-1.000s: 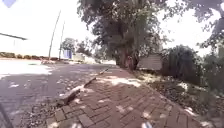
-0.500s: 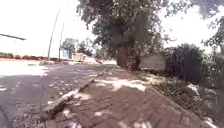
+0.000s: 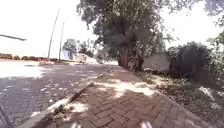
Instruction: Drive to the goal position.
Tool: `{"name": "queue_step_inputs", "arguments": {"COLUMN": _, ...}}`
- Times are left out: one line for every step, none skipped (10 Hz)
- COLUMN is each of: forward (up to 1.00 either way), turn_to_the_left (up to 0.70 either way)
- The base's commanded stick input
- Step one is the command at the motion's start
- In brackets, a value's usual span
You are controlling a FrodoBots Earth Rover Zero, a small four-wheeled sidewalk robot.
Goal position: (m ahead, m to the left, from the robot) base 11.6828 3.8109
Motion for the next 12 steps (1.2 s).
{"name": "queue_step_inputs", "arguments": {"forward": 0.85, "turn_to_the_left": 0.0}}
{"name": "queue_step_inputs", "arguments": {"forward": 0.85, "turn_to_the_left": 0.0}}
{"name": "queue_step_inputs", "arguments": {"forward": 0.85, "turn_to_the_left": 0.0}}
{"name": "queue_step_inputs", "arguments": {"forward": 0.85, "turn_to_the_left": 0.0}}
{"name": "queue_step_inputs", "arguments": {"forward": 0.85, "turn_to_the_left": 0.0}}
{"name": "queue_step_inputs", "arguments": {"forward": 0.85, "turn_to_the_left": 0.0}}
{"name": "queue_step_inputs", "arguments": {"forward": 0.85, "turn_to_the_left": 0.0}}
{"name": "queue_step_inputs", "arguments": {"forward": 0.85, "turn_to_the_left": 0.0}}
{"name": "queue_step_inputs", "arguments": {"forward": 0.85, "turn_to_the_left": 0.0}}
{"name": "queue_step_inputs", "arguments": {"forward": 0.85, "turn_to_the_left": 0.0}}
{"name": "queue_step_inputs", "arguments": {"forward": 0.85, "turn_to_the_left": 0.0}}
{"name": "queue_step_inputs", "arguments": {"forward": 0.85, "turn_to_the_left": 0.0}}
